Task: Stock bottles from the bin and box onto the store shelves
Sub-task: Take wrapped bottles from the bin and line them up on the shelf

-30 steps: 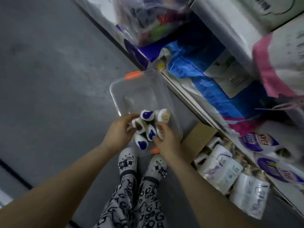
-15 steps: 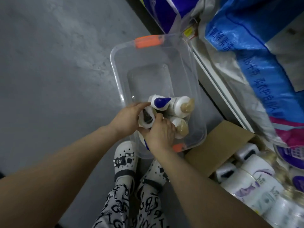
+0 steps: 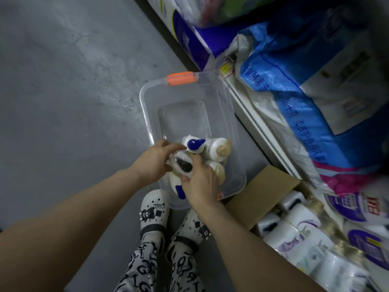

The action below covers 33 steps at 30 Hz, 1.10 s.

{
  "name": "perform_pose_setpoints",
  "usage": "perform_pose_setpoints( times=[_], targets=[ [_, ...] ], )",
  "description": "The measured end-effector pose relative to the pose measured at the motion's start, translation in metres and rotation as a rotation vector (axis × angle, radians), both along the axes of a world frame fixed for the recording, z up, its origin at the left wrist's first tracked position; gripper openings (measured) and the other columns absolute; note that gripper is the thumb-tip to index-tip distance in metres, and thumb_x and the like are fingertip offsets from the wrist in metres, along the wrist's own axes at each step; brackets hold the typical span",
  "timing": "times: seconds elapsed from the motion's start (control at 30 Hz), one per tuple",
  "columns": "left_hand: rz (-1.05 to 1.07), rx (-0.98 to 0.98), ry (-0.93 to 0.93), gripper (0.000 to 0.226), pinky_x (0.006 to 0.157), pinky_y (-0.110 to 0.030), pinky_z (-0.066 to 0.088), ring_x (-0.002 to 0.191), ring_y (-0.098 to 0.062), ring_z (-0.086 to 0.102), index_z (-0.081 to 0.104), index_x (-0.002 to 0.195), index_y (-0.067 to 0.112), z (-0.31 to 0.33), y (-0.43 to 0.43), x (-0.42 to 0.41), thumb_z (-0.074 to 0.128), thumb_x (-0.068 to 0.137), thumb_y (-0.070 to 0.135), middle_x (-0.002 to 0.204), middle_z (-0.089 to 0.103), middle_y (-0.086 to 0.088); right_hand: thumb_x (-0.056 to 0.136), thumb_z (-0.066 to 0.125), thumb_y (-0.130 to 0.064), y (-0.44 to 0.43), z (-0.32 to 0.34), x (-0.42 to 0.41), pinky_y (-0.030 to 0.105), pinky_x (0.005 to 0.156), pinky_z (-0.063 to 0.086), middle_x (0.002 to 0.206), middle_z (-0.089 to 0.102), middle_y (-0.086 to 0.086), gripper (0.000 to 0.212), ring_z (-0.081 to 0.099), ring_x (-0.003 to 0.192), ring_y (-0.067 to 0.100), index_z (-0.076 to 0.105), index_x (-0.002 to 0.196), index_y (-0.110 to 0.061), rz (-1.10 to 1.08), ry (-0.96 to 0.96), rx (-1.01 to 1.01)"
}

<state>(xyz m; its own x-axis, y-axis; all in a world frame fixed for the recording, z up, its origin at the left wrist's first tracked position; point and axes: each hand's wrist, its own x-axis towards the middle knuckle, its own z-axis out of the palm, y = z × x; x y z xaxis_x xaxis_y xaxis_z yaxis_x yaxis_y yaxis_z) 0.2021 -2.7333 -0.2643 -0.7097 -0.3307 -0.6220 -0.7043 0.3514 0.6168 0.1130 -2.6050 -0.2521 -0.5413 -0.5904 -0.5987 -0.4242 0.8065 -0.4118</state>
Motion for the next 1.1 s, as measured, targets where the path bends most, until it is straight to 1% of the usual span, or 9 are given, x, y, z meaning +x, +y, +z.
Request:
perform_pose_setpoints(
  times=[0.2,0.3,0.37,0.47,0.57,0.73,0.87,0.97,1.1],
  targets=[
    [-0.070,-0.044,0.167,0.050,0.092,-0.030,0.049,0.101,-0.018,0.058,0.059,0.127,0.020,0.090,0.000,-0.009,0.078,0.082,0.026,0.118,0.054,-0.003,0.090,0.069,-0.022,0.016,0.094,-0.018,0.040,0.092,0.056,0.124,0.062,-0.005,0.042,0.060,0.118,0.015,0.047,0.124,-0.031,-0.098,-0.148,-0.102],
    [-0.093,-0.016,0.227,0.045,0.094,-0.026,0.046,0.108,-0.015,0.059,0.057,0.125,0.019,0.139,0.002,-0.014,0.074,0.085,0.029,0.123,0.060,0.000,0.095,0.063,-0.018,0.021,0.147,-0.030,0.015,0.081,0.052,0.127,0.060,-0.002,0.042,0.059,0.116,0.013,0.044,0.131,-0.027,-0.131,-0.221,-0.101],
    [-0.104,0.019,0.233,0.044,0.093,-0.033,0.050,0.106,-0.015,0.063,0.053,0.125,0.023,0.175,0.003,-0.018,0.072,0.087,0.031,0.119,0.065,0.001,0.096,0.060,-0.013,0.026,0.189,-0.038,0.000,0.064,0.041,0.125,0.059,-0.002,0.044,0.057,0.111,0.010,0.044,0.135,-0.020,-0.184,-0.256,-0.138],
    [-0.116,0.038,0.235,0.042,0.088,-0.040,0.052,0.103,-0.018,0.064,0.052,0.123,0.022,0.233,0.002,-0.030,0.071,0.087,0.030,0.114,0.066,0.002,0.092,0.066,-0.010,0.034,0.249,-0.048,0.005,0.059,0.045,0.113,0.064,-0.005,0.038,0.064,0.099,0.012,0.052,0.123,-0.025,-0.329,-0.330,-0.263],
    [-0.125,0.016,0.290,0.037,0.089,-0.036,0.051,0.106,-0.020,0.063,0.054,0.122,0.016,0.296,0.001,-0.045,0.069,0.089,0.026,0.115,0.065,-0.002,0.086,0.071,-0.006,0.041,0.300,-0.056,0.021,0.079,0.052,0.105,0.066,-0.012,0.042,0.065,0.100,0.011,0.054,0.106,-0.038,-0.454,-0.350,-0.374],
    [-0.078,0.063,0.391,0.038,0.094,-0.041,0.052,0.104,-0.012,0.064,0.059,0.122,0.021,0.394,0.001,-0.069,0.067,0.087,0.034,0.111,0.067,0.006,0.090,0.068,-0.006,0.052,0.394,-0.074,0.020,0.084,0.053,0.116,0.068,-0.010,0.036,0.065,0.108,0.007,0.060,0.115,-0.031,-0.598,-0.389,-0.574],
    [-0.112,0.099,0.487,0.033,0.096,-0.040,0.052,0.104,-0.010,0.066,0.060,0.123,0.024,0.473,0.013,-0.093,0.065,0.092,0.034,0.112,0.069,0.005,0.095,0.064,-0.009,0.069,0.464,-0.084,0.034,0.094,0.055,0.123,0.068,0.001,0.035,0.066,0.111,0.018,0.060,0.128,-0.022,-0.659,-0.321,-0.705],
    [-0.171,0.102,0.547,0.053,0.092,-0.046,0.054,0.103,-0.014,0.067,0.061,0.125,0.023,0.525,0.025,-0.111,0.060,0.084,0.057,0.111,0.071,0.003,0.098,0.060,-0.012,0.083,0.511,-0.089,0.035,0.094,0.055,0.121,0.068,0.001,0.040,0.065,0.110,0.018,0.054,0.137,-0.018,-0.717,-0.263,-0.785],
    [-0.265,0.077,0.620,0.076,0.091,-0.044,0.054,0.098,-0.016,0.068,0.061,0.126,0.016,0.592,0.053,-0.138,0.054,0.072,0.070,0.107,0.071,0.000,0.099,0.057,-0.011,0.114,0.573,-0.098,0.039,0.091,0.054,0.115,0.069,0.002,0.029,0.066,0.106,0.021,0.059,0.125,-0.023,-0.772,-0.168,-0.876]
  ],
)
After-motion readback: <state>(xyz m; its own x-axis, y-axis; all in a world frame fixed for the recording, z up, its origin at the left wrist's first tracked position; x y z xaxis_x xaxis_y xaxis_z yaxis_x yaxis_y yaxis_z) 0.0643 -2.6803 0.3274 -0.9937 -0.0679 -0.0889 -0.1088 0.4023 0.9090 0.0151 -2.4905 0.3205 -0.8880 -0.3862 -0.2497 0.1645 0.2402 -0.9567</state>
